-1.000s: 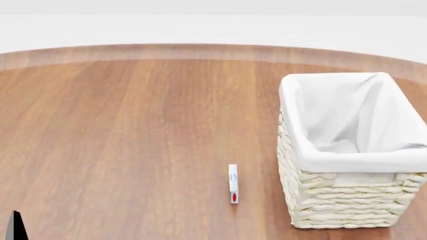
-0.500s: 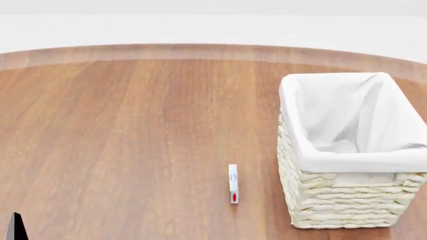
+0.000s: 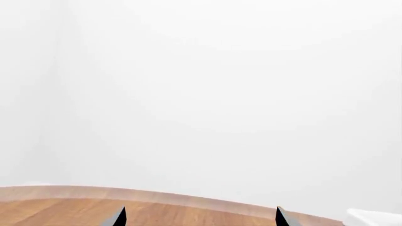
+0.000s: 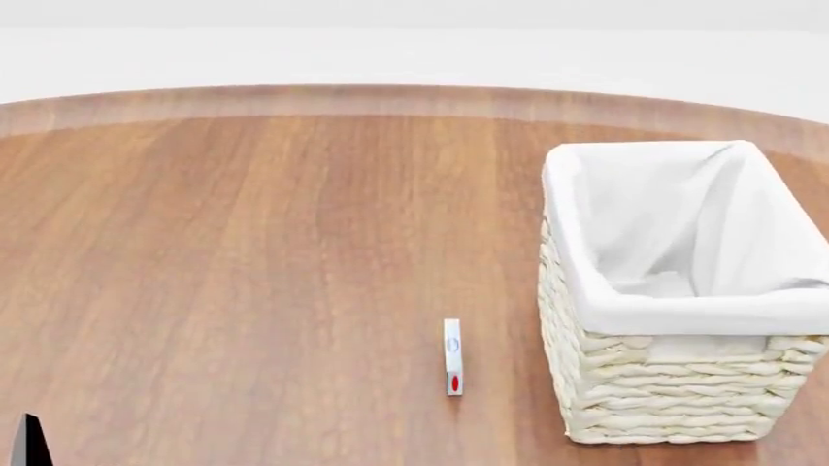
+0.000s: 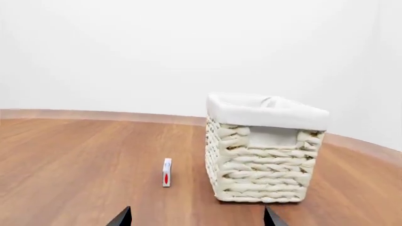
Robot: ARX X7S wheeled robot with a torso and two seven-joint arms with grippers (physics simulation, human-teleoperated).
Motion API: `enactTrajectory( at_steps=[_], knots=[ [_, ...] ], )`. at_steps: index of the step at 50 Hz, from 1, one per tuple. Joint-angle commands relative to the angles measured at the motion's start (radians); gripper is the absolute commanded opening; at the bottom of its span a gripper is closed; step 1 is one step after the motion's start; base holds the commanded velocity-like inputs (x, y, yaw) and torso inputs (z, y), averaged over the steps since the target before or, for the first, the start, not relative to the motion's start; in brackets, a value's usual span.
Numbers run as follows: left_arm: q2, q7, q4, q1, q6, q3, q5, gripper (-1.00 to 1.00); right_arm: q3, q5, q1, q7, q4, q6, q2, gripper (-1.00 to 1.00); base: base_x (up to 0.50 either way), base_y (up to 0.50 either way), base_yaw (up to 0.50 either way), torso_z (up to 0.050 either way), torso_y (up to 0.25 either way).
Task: Pick up the tomato sauce, and put it in the basket.
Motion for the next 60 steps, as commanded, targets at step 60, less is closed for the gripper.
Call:
enactTrajectory(
  at_steps=[60],
  knots=[
    [-0.029, -0.035, -0.003, 0.003, 0.018, 0.023, -0.006, 1.0, -0.094, 0.108, 0.138, 0.014, 0.46, -0.177, -0.021, 1.0, 0.0, 0.0, 0.0, 0.0, 0.0]
  ],
)
